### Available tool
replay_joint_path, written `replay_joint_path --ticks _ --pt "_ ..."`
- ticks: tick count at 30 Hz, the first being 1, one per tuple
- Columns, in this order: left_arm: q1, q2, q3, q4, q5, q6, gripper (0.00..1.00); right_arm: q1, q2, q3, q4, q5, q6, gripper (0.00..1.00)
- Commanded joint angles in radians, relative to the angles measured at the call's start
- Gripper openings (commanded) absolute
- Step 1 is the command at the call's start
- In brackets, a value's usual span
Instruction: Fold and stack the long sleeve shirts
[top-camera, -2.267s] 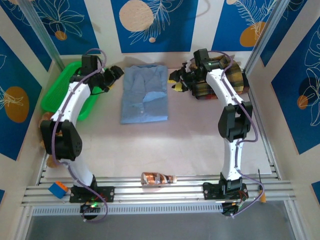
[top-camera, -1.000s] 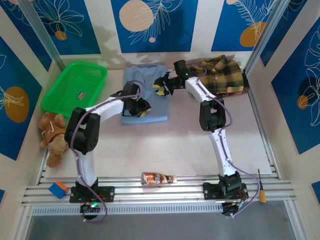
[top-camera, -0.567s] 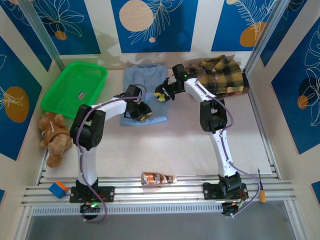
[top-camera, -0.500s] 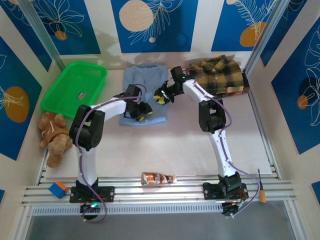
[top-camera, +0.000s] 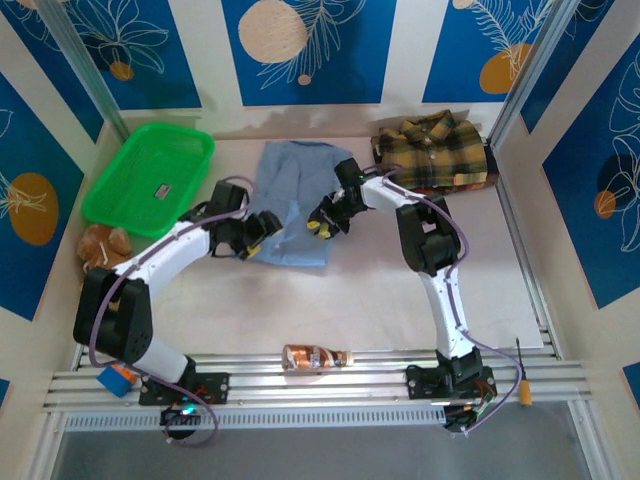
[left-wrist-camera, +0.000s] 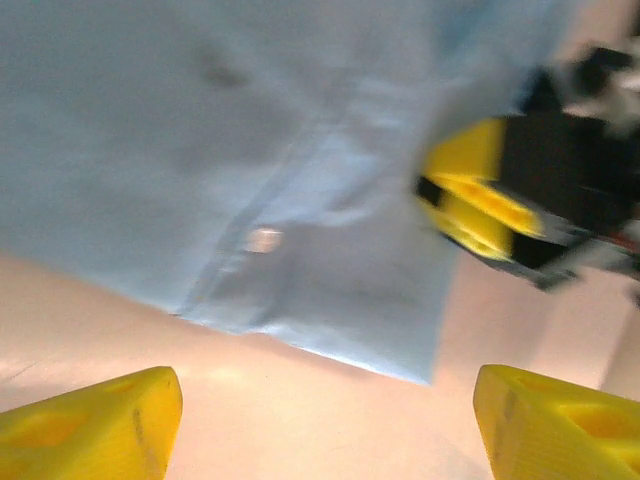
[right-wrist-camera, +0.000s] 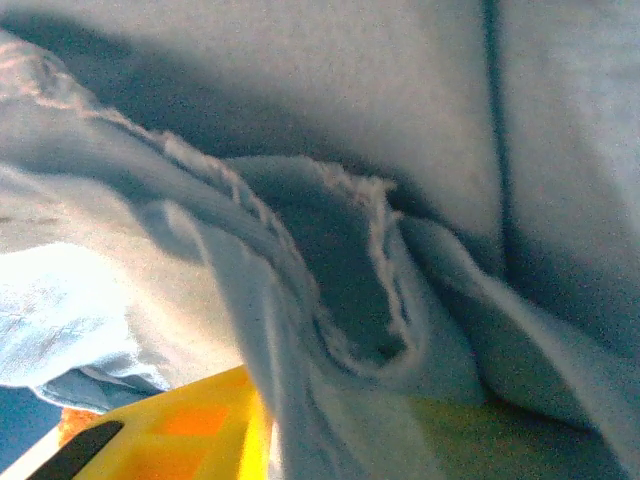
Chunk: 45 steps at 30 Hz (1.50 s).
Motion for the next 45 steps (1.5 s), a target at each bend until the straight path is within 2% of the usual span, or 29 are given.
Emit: replay_joint_path --ticks 1,5,12,15,21,24,26,30,34,36,39,41,45 --pt "0.029 -0.019 -0.122 0.034 -0.054 -0.06 0.78 0.064 -0.092 -0.221 0.076 0.086 0.223 0.32" --pt "0.05 0.014 -0.163 0.119 -0.048 -0.064 0.78 0.135 -0.211 -0.494 0.361 0.109 0.54 0.33" --pt "0.157 0.067 -0.171 0.208 -0.017 0.034 0.78 0.316 -0.306 -0.708 0.659 0.257 0.968 0.35" --pt "0.208 0.095 -0.136 0.222 0.013 0.135 0.78 0.399 -0.315 -0.729 0.732 0.332 1.109 0.37" --pt "0.265 0.188 0.028 0.135 0.06 0.339 0.79 0.471 -0.261 -0.625 0.757 0.289 1.179 0.47" --pt "0.272 0.186 0.076 0.103 0.084 0.372 0.79 0.446 -0.289 -0.548 0.68 0.214 1.08 0.5" --pt "0.278 0.142 0.072 0.102 0.095 0.36 0.8 0.419 -0.335 -0.449 0.487 0.168 0.923 0.54" --pt "0.293 0.036 0.056 0.03 0.09 0.33 0.82 0.375 -0.413 -0.256 0.098 0.165 0.597 0.59" --pt "0.305 -0.076 0.014 -0.052 0.044 0.322 0.83 0.325 -0.432 -0.138 -0.048 0.174 0.34 0.59" --pt "0.312 -0.123 -0.017 -0.079 0.028 0.319 0.84 0.3 -0.379 -0.011 -0.174 0.193 0.157 0.55" --pt "0.317 -0.171 -0.084 -0.071 0.039 0.299 0.84 0.269 -0.24 0.201 -0.318 0.143 -0.091 0.33" --pt "0.321 -0.192 -0.134 -0.047 0.056 0.278 0.83 0.251 -0.148 0.298 -0.362 0.053 -0.191 0.22" --pt "0.325 -0.222 -0.225 0.054 0.088 0.228 0.81 0.242 -0.031 0.391 -0.381 -0.058 -0.284 0.11"
